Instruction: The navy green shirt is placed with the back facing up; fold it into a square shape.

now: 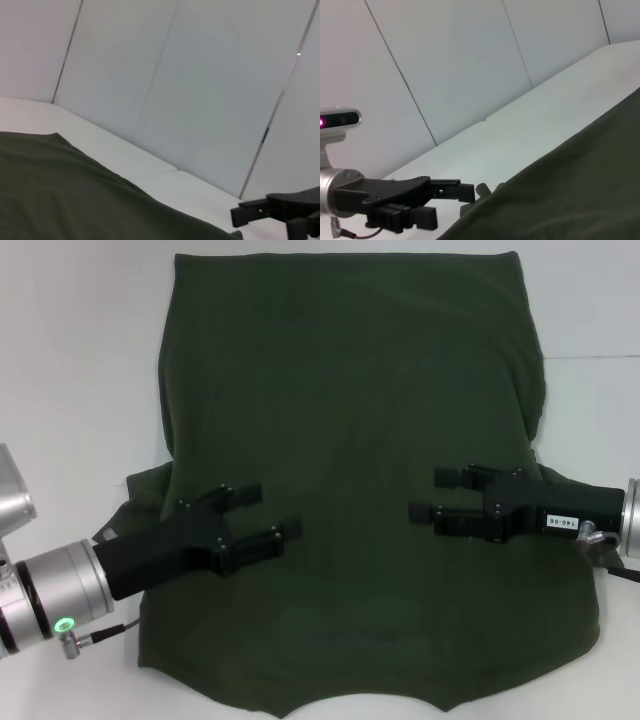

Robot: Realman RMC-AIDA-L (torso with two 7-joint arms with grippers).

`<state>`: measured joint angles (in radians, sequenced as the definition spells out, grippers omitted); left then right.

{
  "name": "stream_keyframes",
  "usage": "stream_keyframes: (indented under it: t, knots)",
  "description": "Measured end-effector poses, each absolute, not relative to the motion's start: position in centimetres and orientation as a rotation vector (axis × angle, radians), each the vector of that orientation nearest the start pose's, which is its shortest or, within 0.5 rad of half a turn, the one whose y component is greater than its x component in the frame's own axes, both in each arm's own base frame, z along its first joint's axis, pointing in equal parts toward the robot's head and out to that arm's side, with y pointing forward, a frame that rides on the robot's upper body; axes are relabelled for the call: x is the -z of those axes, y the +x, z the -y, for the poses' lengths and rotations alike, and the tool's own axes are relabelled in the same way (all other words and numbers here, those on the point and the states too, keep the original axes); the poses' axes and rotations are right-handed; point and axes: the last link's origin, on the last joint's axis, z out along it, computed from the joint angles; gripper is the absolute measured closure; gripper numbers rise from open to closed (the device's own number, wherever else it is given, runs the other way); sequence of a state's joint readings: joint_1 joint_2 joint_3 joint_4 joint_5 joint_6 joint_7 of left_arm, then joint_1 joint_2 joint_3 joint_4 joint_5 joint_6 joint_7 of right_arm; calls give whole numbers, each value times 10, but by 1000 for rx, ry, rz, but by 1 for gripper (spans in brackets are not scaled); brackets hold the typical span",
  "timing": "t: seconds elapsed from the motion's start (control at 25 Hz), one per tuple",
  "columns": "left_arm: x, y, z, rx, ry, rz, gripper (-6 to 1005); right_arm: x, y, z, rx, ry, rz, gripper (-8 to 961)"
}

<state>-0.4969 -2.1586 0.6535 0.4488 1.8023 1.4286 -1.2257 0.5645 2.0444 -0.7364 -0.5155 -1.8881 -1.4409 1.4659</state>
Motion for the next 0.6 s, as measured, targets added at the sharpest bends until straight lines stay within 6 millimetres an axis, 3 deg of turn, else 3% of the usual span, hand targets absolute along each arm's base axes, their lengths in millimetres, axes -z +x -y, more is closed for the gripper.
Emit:
stream_keyframes:
  t: [0.6]
  knots:
    - [15, -318, -333, 860, -2095, 1051, 174, 14, 257, -348, -798, -2621, -877, 59]
